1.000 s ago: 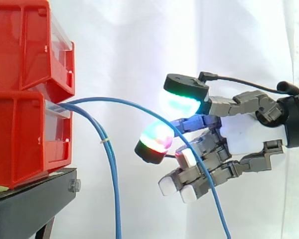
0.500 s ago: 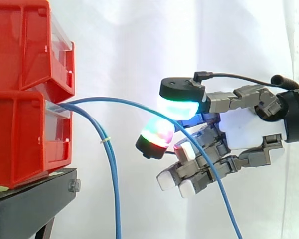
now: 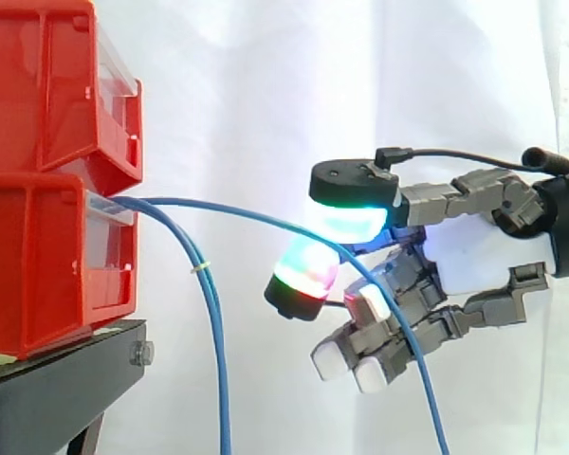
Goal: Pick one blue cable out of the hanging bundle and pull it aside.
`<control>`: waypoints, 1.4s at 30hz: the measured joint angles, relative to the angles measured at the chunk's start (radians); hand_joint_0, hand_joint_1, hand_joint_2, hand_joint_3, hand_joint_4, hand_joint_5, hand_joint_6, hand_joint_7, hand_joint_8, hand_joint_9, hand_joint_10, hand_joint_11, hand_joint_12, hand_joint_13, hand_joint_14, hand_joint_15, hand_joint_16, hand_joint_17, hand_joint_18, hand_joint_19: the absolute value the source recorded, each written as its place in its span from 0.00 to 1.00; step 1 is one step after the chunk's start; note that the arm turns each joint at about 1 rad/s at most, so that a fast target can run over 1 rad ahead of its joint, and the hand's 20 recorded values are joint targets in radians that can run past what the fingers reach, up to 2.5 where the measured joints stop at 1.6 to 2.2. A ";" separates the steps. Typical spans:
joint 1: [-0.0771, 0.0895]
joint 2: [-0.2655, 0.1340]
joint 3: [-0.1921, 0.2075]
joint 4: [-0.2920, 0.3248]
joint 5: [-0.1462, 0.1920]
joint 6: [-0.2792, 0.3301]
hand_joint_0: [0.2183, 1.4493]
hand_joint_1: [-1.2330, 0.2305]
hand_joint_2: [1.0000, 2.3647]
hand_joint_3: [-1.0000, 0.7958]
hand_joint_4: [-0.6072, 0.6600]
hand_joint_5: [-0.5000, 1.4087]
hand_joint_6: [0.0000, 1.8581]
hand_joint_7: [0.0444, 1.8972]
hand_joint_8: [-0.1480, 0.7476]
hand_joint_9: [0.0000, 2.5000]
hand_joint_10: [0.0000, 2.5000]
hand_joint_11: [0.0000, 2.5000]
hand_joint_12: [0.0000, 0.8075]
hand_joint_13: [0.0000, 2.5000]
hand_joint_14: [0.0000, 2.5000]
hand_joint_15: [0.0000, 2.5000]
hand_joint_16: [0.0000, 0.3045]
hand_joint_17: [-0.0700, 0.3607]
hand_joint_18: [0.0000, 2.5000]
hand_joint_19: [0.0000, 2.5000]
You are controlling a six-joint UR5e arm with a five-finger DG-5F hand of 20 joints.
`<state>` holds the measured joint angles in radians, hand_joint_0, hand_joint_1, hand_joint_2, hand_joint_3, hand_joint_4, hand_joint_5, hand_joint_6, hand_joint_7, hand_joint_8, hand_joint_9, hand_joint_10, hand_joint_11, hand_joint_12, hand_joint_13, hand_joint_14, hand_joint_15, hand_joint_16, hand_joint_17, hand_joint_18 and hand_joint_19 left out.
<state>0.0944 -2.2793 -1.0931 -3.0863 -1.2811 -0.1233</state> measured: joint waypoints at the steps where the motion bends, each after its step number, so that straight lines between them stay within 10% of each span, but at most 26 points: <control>1: 0.001 0.000 0.000 -0.011 0.000 0.001 0.27 0.41 0.01 0.40 0.49 0.21 0.49 0.42 0.42 0.45 0.01 0.30 0.31 0.29 0.01 0.18 0.14 0.38 0.25 0.21; 14: 0.014 0.000 0.000 -0.058 -0.001 0.017 0.22 0.46 0.00 0.28 0.52 0.21 0.47 0.44 0.44 0.46 0.01 0.30 0.33 0.30 0.01 0.18 0.15 0.40 0.25 0.20; 42: 0.015 0.000 0.000 -0.061 -0.001 0.029 0.31 0.25 0.00 0.55 0.34 0.24 0.48 0.52 0.41 0.51 0.01 0.27 0.34 0.35 0.01 0.16 0.17 0.44 0.32 0.17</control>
<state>0.1091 -2.2792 -1.0930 -3.1478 -1.2819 -0.0942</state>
